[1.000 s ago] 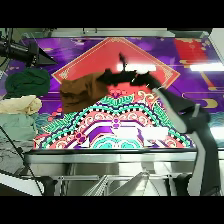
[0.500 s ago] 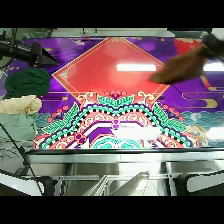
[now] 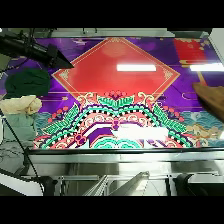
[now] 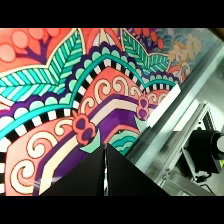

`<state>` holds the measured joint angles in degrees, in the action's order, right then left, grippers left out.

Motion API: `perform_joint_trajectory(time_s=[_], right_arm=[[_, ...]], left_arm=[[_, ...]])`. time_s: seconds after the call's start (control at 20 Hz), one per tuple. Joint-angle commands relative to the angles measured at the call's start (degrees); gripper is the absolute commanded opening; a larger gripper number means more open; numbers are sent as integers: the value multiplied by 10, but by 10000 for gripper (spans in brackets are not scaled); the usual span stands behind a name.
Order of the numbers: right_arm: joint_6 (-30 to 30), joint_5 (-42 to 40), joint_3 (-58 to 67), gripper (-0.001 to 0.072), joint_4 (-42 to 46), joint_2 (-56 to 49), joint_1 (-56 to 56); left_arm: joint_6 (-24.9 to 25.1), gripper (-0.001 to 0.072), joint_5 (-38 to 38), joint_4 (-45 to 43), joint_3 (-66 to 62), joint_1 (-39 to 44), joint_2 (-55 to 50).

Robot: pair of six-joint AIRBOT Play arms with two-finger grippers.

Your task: Fold the shirts.

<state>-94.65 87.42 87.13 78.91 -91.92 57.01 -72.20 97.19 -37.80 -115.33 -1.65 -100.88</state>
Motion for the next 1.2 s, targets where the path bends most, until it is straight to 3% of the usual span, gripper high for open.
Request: perform_joint_trajectory(time_s=[0.0, 0.2, 0.4, 0.45, 0.5, 0.55, 0.8, 0.85, 0.9, 1.0, 1.15], right_arm=[[4, 0, -98, 13, 103, 30, 76], [-1, -28, -199, 13, 117, 65, 124], [-71, -88, -270, 16, 174, 133, 170], [-74, -85, -270, 59, 183, 144, 179], [-74, -76, -270, 357, 193, 153, 186], [-72, -69, -270, 701, 205, 159, 190], [-57, -24, -257, 674, 189, 166, 179], [-57, -22, -249, 389, 161, 166, 165], [-57, -31, -242, 29, 112, 167, 142], [-34, -75, -240, 15, -12, 170, 72], [48, -111, -235, 15, -197, 173, -90]], left_arm=[[0, 7, 1, -1, 0, 22, 0], [0, 7, 1, -1, 0, 30, 0], [0, 7, 1, -1, 0, 30, 0], [0, 7, 2, -1, 0, 30, 0], [0, 7, 1, -1, 0, 30, 0], [0, 7, 1, -1, 0, 30, 0], [0, 7, 2, 1, -1, 29, 0], [0, 6, 1, 1, -1, 28, 1], [1, 6, -1, 2, -1, 25, 3], [1, 6, -15, 4, -1, 16, 7], [-4, 4, -19, 4, 0, 1, 33]])
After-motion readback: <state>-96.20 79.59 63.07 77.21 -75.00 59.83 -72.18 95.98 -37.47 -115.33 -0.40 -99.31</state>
